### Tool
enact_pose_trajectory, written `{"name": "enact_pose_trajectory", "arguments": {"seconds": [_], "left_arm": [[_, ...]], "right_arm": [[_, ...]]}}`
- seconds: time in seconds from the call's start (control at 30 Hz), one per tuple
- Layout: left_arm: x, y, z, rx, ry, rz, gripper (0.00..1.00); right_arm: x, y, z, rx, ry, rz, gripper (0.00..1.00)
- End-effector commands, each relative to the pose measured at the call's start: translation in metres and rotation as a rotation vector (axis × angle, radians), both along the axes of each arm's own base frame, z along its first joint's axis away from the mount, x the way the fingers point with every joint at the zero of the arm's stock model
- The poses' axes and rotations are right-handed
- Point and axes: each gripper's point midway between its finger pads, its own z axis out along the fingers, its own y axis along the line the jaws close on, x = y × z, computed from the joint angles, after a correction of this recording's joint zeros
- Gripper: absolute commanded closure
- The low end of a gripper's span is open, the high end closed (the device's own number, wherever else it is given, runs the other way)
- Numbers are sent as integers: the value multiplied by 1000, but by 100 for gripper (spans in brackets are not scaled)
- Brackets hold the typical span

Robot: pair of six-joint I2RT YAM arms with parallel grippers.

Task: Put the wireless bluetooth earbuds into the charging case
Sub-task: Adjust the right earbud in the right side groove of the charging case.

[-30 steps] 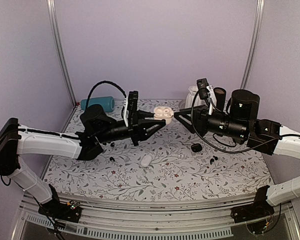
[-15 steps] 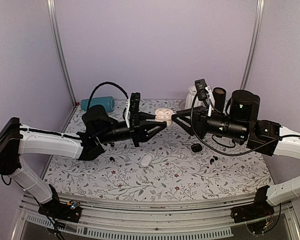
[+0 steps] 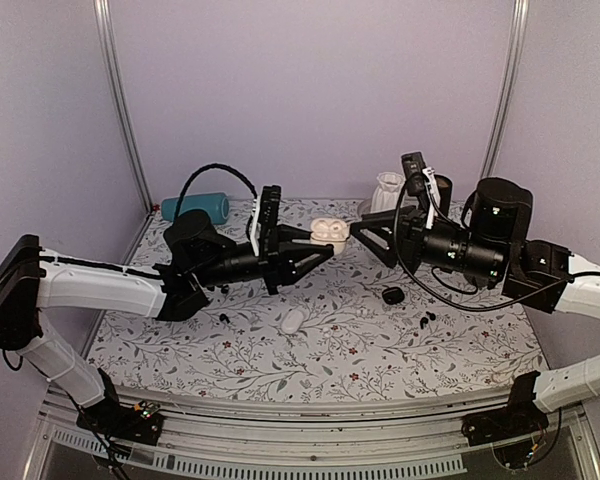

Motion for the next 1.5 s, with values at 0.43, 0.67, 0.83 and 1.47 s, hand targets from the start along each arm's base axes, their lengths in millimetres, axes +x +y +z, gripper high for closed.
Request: {"name": "enact_pose_trajectory", "arguments": {"seconds": [0.43,0.67,0.83,1.47], "left_arm": [[-39,10,23,-55,-14,-252,100],[-42,11,24,-56,-7,-283,100],[-43,10,25,-58,-4,-297,100],[-31,0,14,-7,6,-254,100]], "right_arm": [[-47,-5,13,-28,-165,291,62],[-56,10,2,-54,-128,392,71],[-52,13,-1,-63,-125,384,72],[-43,4,12,-39,-147,304,80]]}}
